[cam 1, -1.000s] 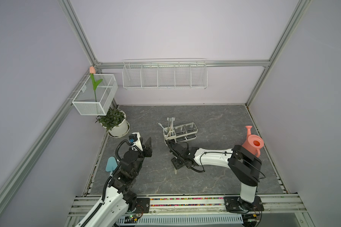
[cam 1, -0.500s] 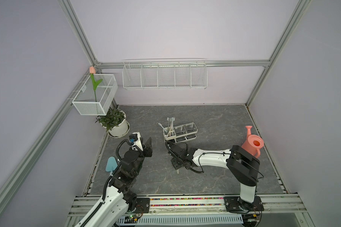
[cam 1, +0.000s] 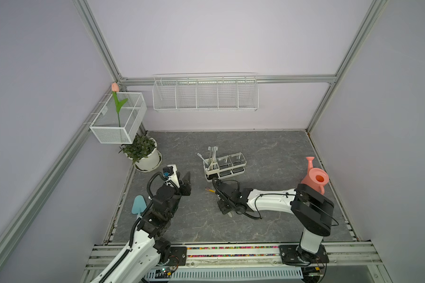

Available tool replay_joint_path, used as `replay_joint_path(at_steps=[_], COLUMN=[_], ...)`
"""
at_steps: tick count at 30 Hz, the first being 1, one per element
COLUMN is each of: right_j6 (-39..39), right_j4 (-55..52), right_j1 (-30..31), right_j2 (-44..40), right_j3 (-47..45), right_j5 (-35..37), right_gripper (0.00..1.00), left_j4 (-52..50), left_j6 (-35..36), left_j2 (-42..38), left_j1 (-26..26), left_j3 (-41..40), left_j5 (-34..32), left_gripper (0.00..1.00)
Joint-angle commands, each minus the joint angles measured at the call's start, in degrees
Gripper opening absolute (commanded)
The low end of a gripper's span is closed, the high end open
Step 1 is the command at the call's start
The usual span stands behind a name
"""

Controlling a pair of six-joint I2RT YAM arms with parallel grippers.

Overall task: Place the toothbrush into the toothbrush holder
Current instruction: Pick up the toothbrush from the center of the board.

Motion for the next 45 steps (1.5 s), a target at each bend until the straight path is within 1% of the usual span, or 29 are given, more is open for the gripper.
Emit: replay_joint_path(at_steps=[1,4,9,15,20,26,31,34,35,38,41,42,44,45], right_j6=[0.64,0.43,-0.26,-0.48,-0.86,-1.22,-1.75,-2.14,-2.32,-2.68,-2.98,-3.11,-3.41,-3.62], right_j4=[0.72,2.04,1.72,1.68,2.07,1.85,1.59,1.59,1.59,1.59,2.24,2.65,3.18,3.18], right_j1=[-0.25,-0.57,-1.34,-1.72,-2.12,-2.97,-4.08,-4.75,-4.84,-5.33,-5.9,-6.11,-6.55,-6.72], right_j2=[-4.16,-5.63,-6.03,-8.96,-12.24,-17.03,-20.51,-22.54,-23.12,-24.81,-26.4,-26.85,-27.56,-27.74], right_j3=[-1.56,-2.2,-1.59,-2.61,-4.16,-5.64,-6.51,-6.99,-7.13,-7.52,-7.51,-9.18,-9.56,-9.61], right_j5=[-0.49,-0.16,0.71,2.38,3.21,3.6,4.06,4.1,4.11,4.2,3.78,3.66,3.06,3.1], right_gripper=[0.07,0.07,0.07,0.07,0.07,0.07,0.07,0.07,0.07,0.07,0.07,0.07,0.07,0.07], left_j4=[2.07,1.1,0.14,1.62,2.71,3.99,4.93,3.79,3.47,2.07,0.76,0.3,-0.66,-0.69], left_j6=[-1.34,-2.97,-3.19,-3.44,-3.91,-5.63,-7.5,-8.65,-9.11,-10.98,-12.95,-13.28,-12.8,-12.65], left_j2=[1.54,3.52,4.05,5.16,7.03,6.55,6.76,7.04,8.78,10.51,12.81,13.43,14.89,15.54], left_j1=[-0.19,-0.2,-0.19,-0.19,-0.19,-0.2,-0.2,-0.22,-0.18,-0.19,-0.24,-0.18,-0.2,-0.23], left_j3=[0.92,1.56,2.44,1.62,1.8,1.92,3.58,5.9,6.74,9.6,13.19,14.17,16.44,16.9], left_j5=[0.32,-2.41,-1.54,-2.83,-1.74,-0.46,3.28,7.19,8.36,12.52,17.85,19.25,22.31,22.84], left_gripper=[0.53,0.53,0.53,0.53,0.53,0.53,0.54,0.54,0.54,0.55,0.55,0.55,0.55,0.55])
